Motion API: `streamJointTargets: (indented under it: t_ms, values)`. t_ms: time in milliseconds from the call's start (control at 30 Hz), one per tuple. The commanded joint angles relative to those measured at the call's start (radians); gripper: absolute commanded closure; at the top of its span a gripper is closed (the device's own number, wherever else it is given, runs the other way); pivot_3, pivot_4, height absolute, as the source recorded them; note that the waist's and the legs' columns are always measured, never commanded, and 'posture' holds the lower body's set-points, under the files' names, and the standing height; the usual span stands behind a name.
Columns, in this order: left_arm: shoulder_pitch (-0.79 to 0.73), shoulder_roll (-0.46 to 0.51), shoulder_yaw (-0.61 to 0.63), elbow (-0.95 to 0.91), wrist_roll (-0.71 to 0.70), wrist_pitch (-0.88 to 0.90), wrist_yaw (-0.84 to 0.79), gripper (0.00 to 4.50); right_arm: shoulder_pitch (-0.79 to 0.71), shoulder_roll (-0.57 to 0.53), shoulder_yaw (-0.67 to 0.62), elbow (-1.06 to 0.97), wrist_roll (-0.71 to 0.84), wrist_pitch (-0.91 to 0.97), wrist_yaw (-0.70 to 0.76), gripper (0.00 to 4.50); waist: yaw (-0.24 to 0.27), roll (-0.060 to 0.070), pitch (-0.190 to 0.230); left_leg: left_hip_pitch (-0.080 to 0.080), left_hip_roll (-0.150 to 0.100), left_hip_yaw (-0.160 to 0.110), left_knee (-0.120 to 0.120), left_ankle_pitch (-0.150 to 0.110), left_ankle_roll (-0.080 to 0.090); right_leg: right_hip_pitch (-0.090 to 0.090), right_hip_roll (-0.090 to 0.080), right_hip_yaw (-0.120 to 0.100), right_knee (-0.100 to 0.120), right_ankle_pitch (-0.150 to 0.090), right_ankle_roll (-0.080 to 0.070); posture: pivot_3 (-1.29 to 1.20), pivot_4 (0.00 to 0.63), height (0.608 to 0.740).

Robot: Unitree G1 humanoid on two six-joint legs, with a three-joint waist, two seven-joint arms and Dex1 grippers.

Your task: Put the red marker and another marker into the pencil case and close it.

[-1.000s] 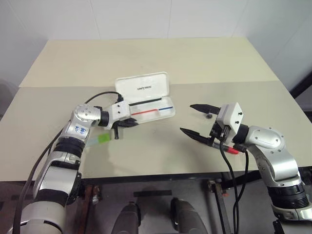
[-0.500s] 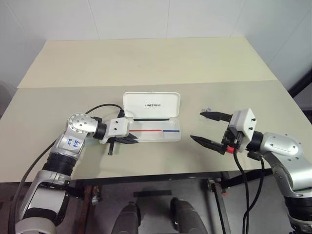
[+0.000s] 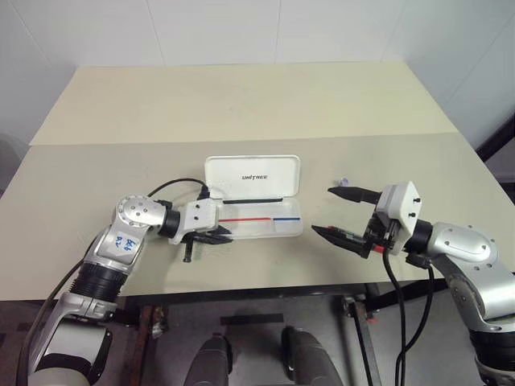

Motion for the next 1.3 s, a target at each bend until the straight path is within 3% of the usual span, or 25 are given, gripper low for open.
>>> streamJointTargets:
  t_ms: [33,133,300,633,900,1067,1300]
  values:
    - [0.008,0.004,0.0,-0.024,-0.013,0.005,0.01,2.39,-0.001,0.004,-0.011,-0.038,0.01,-0.01,-0.005,0.26,0.0,0.0,0.0,0.0,0.0,0.0,0.0,0.0,0.0,0.0,0.0,0.0,0.0,0.0,0.0,0.0,0.15,0.74]
    - [0.012,-0.012,0.018,-0.072,-0.063,0.08,0.013,1.39,0.001,0.008,-0.011,-0.035,0.008,-0.013,-0.01,0.26,0.0,0.0,0.0,0.0,0.0,0.0,0.0,0.0,0.0,0.0,0.0,0.0,0.0,0.0,0.0,0.0,0.15,0.74]
    - [0.004,-0.03,0.024,-0.122,-0.1,0.137,0.034,1.39,-0.006,0.017,-0.006,-0.039,0.007,-0.015,-0.02,0.26,0.0,0.0,0.0,-0.001,0.0,-0.001,0.0,0.0,0.0,0.0,0.0,0.0,0.0,0.0,0.0,0.0,0.15,0.74]
    - [0.036,-0.055,0.081,-0.122,-0.197,0.014,0.024,1.39,0.033,-0.013,-0.042,0.029,0.015,-0.012,0.025,0.26,0.001,0.0,0.0,0.0,0.0,0.0,0.0,0.0,0.0,0.0,0.0,0.0,0.0,0.0,0.0,0.0,0.15,0.74]
    - [0.045,0.033,0.193,-0.097,-0.315,0.011,-0.06,1.39,0.034,-0.118,-0.055,0.329,-0.034,-0.087,0.188,0.26,-0.002,0.0,0.0,0.001,0.0,0.001,0.0,0.0,0.0,0.001,-0.001,0.0,-0.001,0.0,0.0,0.0,0.15,0.74]
    - [0.058,0.141,0.247,-0.066,-0.344,0.057,-0.119,1.39,-0.007,-0.115,-0.018,0.488,-0.09,-0.158,0.259,0.26,-0.004,0.0,0.0,0.002,0.001,0.002,0.0,0.0,0.0,0.0,0.001,0.0,0.0,-0.001,-0.001,0.0,0.15,0.74]
    - [0.019,0.179,0.291,0.014,-0.321,0.007,-0.093,1.39,-0.086,-0.091,0.041,0.674,-0.153,-0.218,0.316,0.26,-0.002,0.0,0.0,0.001,0.0,0.001,0.0,0.0,0.0,0.001,0.0,0.0,0.0,0.0,0.0,0.0,0.15,0.74]
